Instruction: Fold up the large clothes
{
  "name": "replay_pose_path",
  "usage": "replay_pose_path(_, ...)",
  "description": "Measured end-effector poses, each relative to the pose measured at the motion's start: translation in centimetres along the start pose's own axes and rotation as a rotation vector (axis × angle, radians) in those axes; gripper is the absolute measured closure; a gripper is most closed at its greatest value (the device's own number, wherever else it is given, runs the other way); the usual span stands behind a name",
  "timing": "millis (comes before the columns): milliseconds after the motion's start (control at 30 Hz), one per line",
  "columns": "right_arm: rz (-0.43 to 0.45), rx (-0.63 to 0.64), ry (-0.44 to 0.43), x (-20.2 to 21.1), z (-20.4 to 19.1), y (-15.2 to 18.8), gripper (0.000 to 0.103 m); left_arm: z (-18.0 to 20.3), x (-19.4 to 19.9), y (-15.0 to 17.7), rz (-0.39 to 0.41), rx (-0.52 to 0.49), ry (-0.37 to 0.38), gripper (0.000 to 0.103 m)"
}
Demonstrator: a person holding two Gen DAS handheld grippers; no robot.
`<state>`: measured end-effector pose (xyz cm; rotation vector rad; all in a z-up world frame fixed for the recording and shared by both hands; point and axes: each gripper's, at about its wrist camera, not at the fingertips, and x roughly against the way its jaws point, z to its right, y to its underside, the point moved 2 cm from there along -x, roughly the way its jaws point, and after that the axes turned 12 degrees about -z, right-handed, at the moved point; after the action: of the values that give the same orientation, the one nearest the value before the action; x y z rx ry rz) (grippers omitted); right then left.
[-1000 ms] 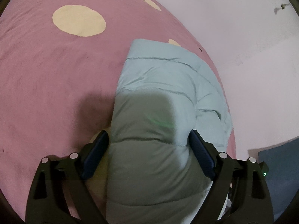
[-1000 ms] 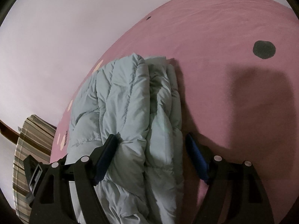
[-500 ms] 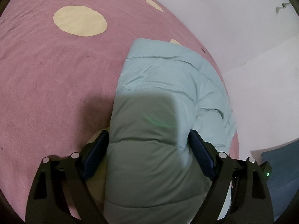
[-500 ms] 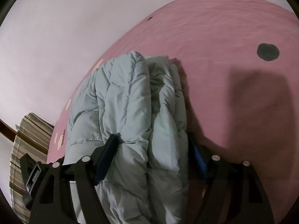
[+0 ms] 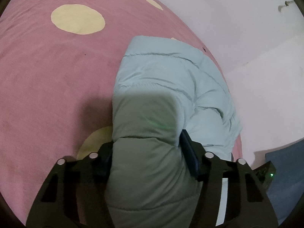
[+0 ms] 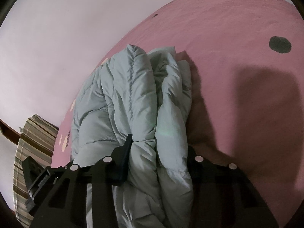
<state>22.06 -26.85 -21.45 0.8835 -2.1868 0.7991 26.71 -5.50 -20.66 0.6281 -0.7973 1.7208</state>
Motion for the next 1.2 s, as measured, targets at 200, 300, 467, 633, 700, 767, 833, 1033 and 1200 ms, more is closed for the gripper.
replay_pose_path(200, 0.026, 0.021, 0.011, 0.4, -0.4, 0.3, 0.073, 0.2, 0.5, 0.2, 0.025, -0.031, -0.001, 0.061)
replay_pose_path(300, 0.043, 0.04, 0.021, 0.9, -0.9, 0.6, 0.076, 0.4, 1.1, 0.2, 0.034, -0.045, 0.011, 0.066)
replay_pose_path(467, 0.054, 0.068, 0.001, 1.3, -2.6, 1.0, 0.08, -0.4, 3.1, 0.1, 0.057, -0.055, 0.018, 0.069)
replay_pose_path(633, 0.055, 0.123, -0.031, 1.2, -5.3, 0.8, 0.081, -1.2, 6.3, -0.2, 0.114, -0.075, 0.0, 0.07)
replay_pose_path(700, 0.053, 0.153, -0.051, 0.9, -6.9, 0.6, 0.081, -1.3, 7.5, -0.6, 0.142, -0.078, -0.005, 0.07)
replay_pose_path(767, 0.051, 0.176, -0.068, 0.6, -8.3, 0.4, 0.081, -2.0, 9.2, -1.2, 0.176, -0.074, -0.006, 0.07)
replay_pose_path(833, 0.047, 0.201, -0.086, 0.0, -10.0, 0.0, 0.081, -2.9, 10.9, -2.1, 0.205, -0.069, -0.01, 0.071)
replay_pose_path(1033, 0.031, 0.249, -0.124, -3.1, -14.5, -1.5, 0.082, -4.7, 13.1, -5.5, 0.263, -0.047, -0.045, 0.071)
replay_pose_path(1200, 0.009, 0.256, -0.134, -6.5, -16.7, -2.9, 0.082, -6.8, 13.1, -8.8, 0.276, -0.027, -0.087, 0.07)
